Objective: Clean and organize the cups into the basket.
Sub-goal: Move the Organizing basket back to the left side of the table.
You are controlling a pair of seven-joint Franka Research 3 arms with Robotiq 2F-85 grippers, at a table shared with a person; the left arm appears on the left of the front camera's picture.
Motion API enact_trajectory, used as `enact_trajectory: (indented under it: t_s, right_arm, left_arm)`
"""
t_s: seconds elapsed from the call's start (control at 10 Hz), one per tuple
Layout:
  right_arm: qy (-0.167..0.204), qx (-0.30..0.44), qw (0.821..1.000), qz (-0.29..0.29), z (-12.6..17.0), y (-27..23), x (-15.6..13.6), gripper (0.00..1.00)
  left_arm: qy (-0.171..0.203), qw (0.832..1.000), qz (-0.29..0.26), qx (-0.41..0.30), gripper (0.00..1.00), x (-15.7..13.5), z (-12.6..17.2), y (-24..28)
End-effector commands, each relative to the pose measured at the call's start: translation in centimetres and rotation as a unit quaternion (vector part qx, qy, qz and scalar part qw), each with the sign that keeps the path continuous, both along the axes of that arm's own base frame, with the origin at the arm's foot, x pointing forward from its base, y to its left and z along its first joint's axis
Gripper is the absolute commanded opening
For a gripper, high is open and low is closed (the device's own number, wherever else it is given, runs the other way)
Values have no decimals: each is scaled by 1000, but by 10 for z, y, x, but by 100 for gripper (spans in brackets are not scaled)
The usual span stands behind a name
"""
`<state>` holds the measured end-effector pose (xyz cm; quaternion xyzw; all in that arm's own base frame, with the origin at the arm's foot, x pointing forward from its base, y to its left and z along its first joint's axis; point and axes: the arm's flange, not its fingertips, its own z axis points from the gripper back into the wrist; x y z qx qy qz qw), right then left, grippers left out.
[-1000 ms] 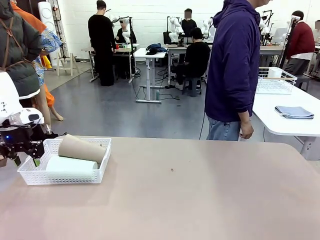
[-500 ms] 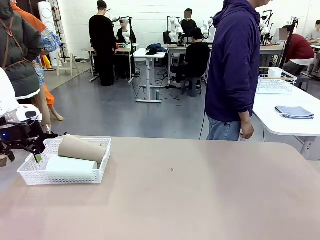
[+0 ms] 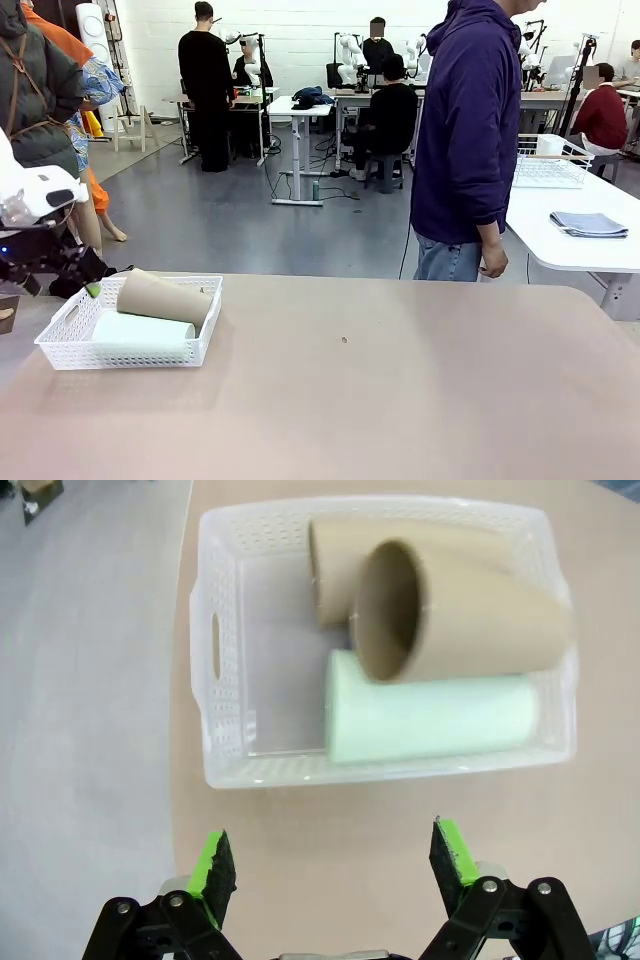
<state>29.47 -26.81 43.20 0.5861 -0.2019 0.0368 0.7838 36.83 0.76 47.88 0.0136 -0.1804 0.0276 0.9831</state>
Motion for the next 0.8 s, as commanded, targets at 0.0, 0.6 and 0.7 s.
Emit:
enact_trajectory:
  t_s: [0.0,0.6,0.7]
  right_arm:
    - [-1,-4,1000,-6,-2,3,-3,100]
    - [-1,-4,1000,-6,-2,3,-3,100]
    - [-1,-4,1000,-6,-2,3,-3,100]
  left_arm:
    - [-24,1000,-1,19,100,-54,-5,-32]
    - [-3,998,-29,49,100,-44,35,-75]
    - [-3,998,-29,49,100,-44,35,-75]
